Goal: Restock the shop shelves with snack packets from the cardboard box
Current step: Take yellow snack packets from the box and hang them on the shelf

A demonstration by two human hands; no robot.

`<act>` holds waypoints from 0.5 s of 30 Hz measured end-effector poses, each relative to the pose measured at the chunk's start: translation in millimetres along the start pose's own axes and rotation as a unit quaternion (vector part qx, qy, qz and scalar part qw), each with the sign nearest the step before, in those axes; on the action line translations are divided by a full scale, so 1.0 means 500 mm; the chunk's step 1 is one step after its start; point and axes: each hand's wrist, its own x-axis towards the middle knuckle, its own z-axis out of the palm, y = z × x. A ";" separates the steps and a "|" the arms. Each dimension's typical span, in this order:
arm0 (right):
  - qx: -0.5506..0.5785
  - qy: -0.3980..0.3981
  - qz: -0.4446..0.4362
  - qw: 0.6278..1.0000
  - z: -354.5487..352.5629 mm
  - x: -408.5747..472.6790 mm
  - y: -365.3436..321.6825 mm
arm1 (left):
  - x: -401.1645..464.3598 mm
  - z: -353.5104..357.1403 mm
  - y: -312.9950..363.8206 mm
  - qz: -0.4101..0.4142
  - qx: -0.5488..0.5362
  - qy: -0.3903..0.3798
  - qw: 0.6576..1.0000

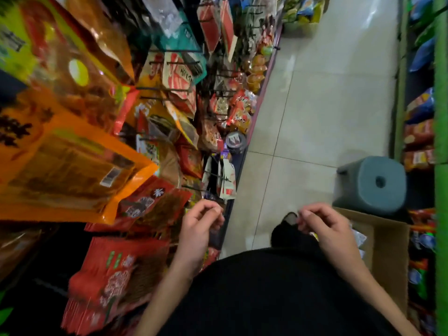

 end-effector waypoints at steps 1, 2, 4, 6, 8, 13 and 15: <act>0.006 0.004 0.003 1.000 -0.025 0.037 -0.016 | 0.025 0.035 0.021 -0.005 -0.004 -0.006 1.000; 0.011 0.014 0.003 1.000 -0.049 0.072 -0.034 | 0.051 0.072 0.046 -0.002 0.001 -0.020 1.000; 0.016 0.034 -0.002 0.999 -0.098 0.130 -0.071 | 0.110 0.146 0.093 0.002 0.022 -0.065 0.998; 0.027 0.060 0.002 0.998 -0.149 0.168 -0.095 | 0.163 0.214 0.129 -0.006 0.042 -0.097 0.994; 0.043 0.102 0.006 0.994 -0.200 0.199 -0.112 | 0.222 0.287 0.173 0.005 0.054 -0.135 0.989; 0.079 0.241 0.023 0.967 -0.317 0.254 -0.123 | 0.370 0.483 0.247 -0.009 0.069 -0.247 0.967; 0.103 0.308 0.030 0.945 -0.356 0.274 -0.125 | 0.420 0.569 0.264 -0.012 0.095 -0.304 0.948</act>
